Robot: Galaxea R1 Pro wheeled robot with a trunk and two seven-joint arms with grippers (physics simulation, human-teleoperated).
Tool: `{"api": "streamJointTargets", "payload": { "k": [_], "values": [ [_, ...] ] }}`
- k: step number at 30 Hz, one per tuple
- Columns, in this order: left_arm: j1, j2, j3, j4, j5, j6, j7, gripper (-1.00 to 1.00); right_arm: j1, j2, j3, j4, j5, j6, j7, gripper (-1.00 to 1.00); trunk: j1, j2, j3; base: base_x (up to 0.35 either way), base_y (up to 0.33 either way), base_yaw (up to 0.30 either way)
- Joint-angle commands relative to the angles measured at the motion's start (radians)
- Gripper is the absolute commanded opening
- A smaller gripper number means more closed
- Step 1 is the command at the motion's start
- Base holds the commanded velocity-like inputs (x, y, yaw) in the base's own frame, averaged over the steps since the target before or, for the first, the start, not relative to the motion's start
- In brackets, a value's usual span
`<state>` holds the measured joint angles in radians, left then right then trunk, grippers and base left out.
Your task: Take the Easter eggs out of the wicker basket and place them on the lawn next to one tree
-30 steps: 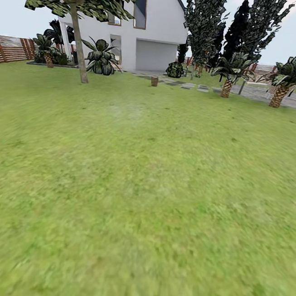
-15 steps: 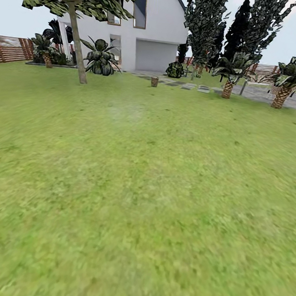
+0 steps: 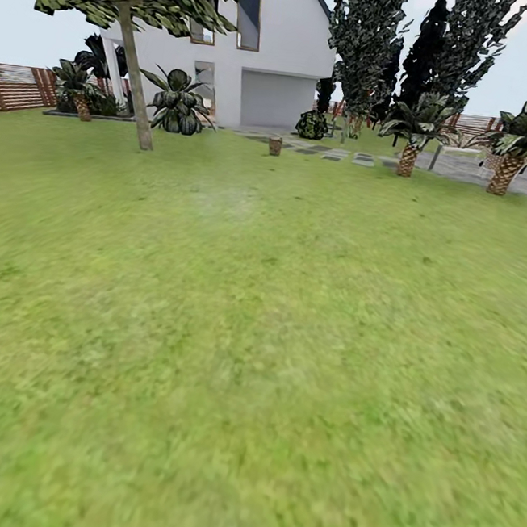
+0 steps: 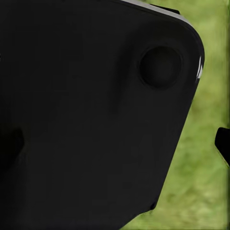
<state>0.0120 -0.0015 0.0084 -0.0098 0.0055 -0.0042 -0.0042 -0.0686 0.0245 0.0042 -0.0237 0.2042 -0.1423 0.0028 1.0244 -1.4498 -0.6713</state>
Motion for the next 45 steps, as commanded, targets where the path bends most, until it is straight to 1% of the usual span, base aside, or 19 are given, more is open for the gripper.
{"api": "streamJointTargets", "payload": {
  "k": [1,45],
  "values": [
    [0.000,0.000,0.001,-0.001,0.001,0.000,0.000,1.00,0.000,0.000,0.000,0.001,0.004,-0.003,0.000,1.00,0.001,0.000,-0.001,0.340,0.000,0.000],
    [0.000,0.000,0.001,-0.001,0.001,0.000,0.000,1.00,0.000,0.000,0.000,0.004,0.007,0.001,0.000,1.00,0.001,0.000,-0.001,0.340,0.000,0.000]
  ]
}}
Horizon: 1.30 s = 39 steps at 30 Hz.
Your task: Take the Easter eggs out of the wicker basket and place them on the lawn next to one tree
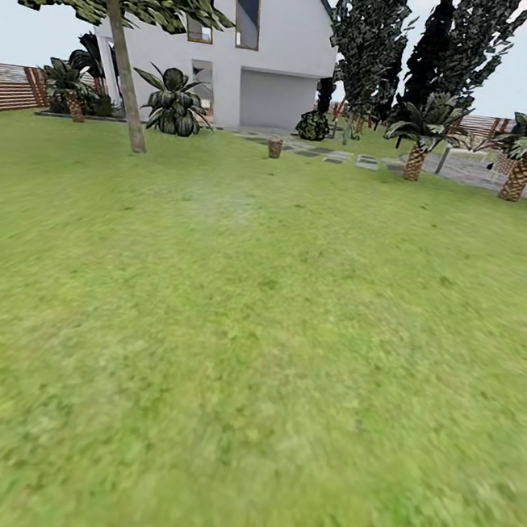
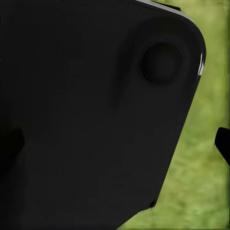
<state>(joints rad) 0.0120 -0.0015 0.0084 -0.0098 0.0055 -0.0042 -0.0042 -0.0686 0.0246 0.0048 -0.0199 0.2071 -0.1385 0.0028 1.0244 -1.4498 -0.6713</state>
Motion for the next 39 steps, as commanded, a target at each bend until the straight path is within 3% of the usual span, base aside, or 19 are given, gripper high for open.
{"api": "streamJointTargets", "payload": {
  "k": [1,32,39],
  "values": [
    [0.000,0.000,0.001,-0.001,0.001,0.000,0.000,1.00,0.000,0.000,0.000,0.001,0.004,-0.003,0.000,1.00,0.001,0.000,-0.001,0.340,0.000,0.000],
    [0.000,0.000,0.001,-0.001,0.001,0.000,0.000,1.00,0.000,-0.010,-0.001,0.002,-0.002,0.001,-0.008,1.00,0.001,0.000,-0.001,0.340,0.000,0.000],
    [0.000,0.000,0.001,-0.001,0.001,0.000,0.000,1.00,0.000,-0.046,-0.001,-0.001,0.002,-0.007,-0.009,1.00,0.001,0.000,-0.001,0.340,0.000,0.000]
  ]
}}
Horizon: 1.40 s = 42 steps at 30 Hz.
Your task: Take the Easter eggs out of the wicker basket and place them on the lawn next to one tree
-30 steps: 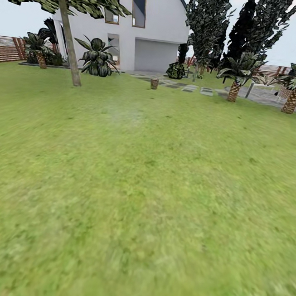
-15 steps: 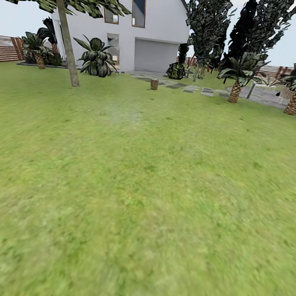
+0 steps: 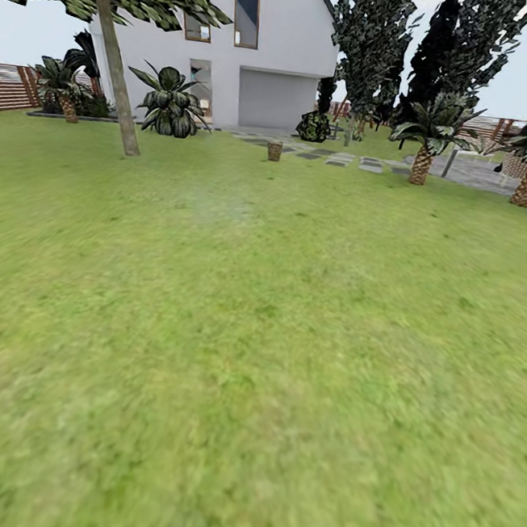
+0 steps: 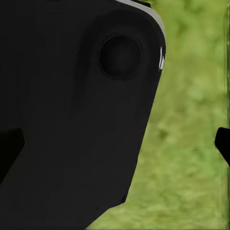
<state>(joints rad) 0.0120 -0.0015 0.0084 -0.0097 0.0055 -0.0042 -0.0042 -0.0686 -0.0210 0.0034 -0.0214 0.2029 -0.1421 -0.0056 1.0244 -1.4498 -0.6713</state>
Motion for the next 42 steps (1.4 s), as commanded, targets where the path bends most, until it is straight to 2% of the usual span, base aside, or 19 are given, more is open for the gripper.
{"api": "streamJointTargets", "payload": {
  "k": [1,42],
  "values": [
    [0.000,0.000,0.001,-0.001,0.001,0.000,0.000,1.00,0.000,-0.001,0.000,0.000,0.006,-0.003,-0.001,1.00,0.001,0.000,-0.001,0.340,0.000,0.000],
    [0.000,0.003,0.001,-0.001,0.001,0.000,0.000,1.00,0.000,-0.002,-0.001,0.000,0.001,-0.004,-0.001,1.00,0.001,0.000,-0.001,0.340,0.000,0.000]
  ]
}}
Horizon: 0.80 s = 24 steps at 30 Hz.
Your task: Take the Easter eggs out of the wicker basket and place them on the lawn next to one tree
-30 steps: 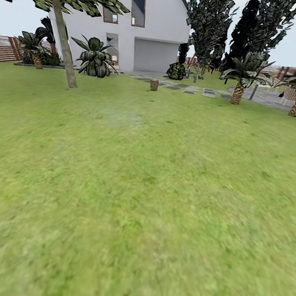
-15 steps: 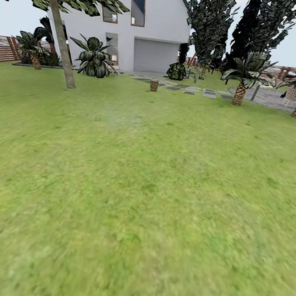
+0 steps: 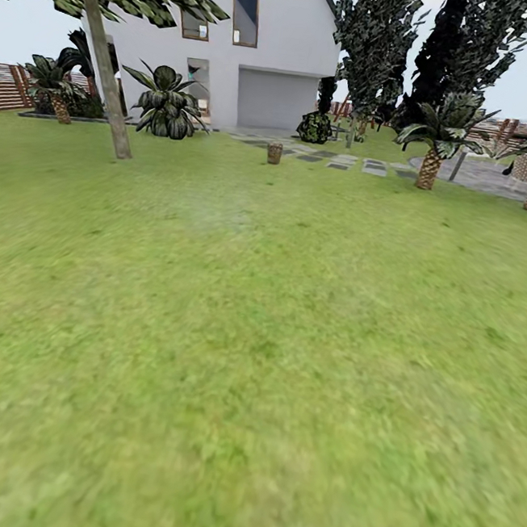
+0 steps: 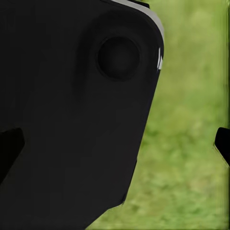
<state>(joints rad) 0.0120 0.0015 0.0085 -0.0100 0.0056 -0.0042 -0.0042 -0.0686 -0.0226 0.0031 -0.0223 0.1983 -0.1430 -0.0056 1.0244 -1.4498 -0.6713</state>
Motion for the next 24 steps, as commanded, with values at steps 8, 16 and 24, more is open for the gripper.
{"api": "streamJointTargets", "payload": {
  "k": [8,16,24],
  "values": [
    [0.000,0.000,0.001,-0.001,0.001,0.000,0.000,1.00,0.000,0.001,-0.001,0.001,0.006,-0.003,-0.001,1.00,0.001,0.000,-0.001,0.340,0.000,0.000],
    [0.000,0.000,0.000,-0.001,0.001,0.000,0.000,1.00,0.000,0.000,-0.001,0.001,0.006,-0.003,-0.001,1.00,0.001,0.000,-0.001,0.340,0.000,0.000],
    [0.000,0.000,0.001,-0.001,0.001,0.000,0.000,1.00,0.000,0.001,-0.002,0.001,0.006,-0.003,-0.001,1.00,0.001,0.000,-0.001,0.340,0.000,0.000]
  ]
}}
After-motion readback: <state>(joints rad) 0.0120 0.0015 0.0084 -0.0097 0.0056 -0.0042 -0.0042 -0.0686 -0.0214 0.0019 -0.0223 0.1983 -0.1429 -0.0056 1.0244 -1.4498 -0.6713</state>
